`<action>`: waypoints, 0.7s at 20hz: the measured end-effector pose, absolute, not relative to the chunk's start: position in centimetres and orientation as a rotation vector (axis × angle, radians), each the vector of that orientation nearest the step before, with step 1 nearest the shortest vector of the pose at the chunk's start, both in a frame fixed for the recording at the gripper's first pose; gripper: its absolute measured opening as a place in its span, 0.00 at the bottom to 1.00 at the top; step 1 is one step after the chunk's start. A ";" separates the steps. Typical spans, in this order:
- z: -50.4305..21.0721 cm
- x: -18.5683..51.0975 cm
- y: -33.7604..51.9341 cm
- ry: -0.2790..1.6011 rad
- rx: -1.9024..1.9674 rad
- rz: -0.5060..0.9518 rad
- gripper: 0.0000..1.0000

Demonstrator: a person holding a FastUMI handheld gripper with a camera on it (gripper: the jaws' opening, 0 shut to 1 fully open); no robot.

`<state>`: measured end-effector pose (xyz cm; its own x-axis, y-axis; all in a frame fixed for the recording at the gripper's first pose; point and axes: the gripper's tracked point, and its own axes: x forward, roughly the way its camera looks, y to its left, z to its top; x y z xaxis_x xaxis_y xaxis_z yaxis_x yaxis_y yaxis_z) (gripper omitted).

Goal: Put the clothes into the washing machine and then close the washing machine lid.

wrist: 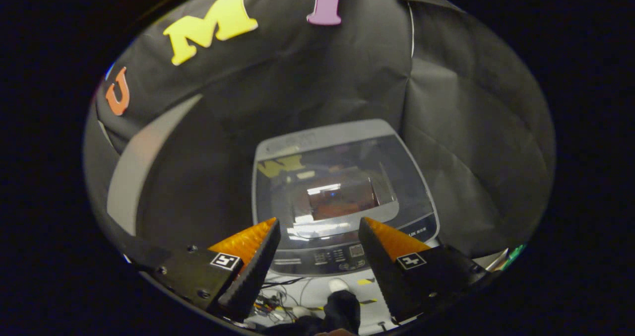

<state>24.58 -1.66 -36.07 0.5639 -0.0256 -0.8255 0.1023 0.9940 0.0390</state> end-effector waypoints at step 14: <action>-9.0 9.9 1.5 0.161 -0.009 0.032 0.99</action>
<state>9.94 1.51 -8.96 0.9866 0.0314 -0.1603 -0.0329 0.9994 -0.0064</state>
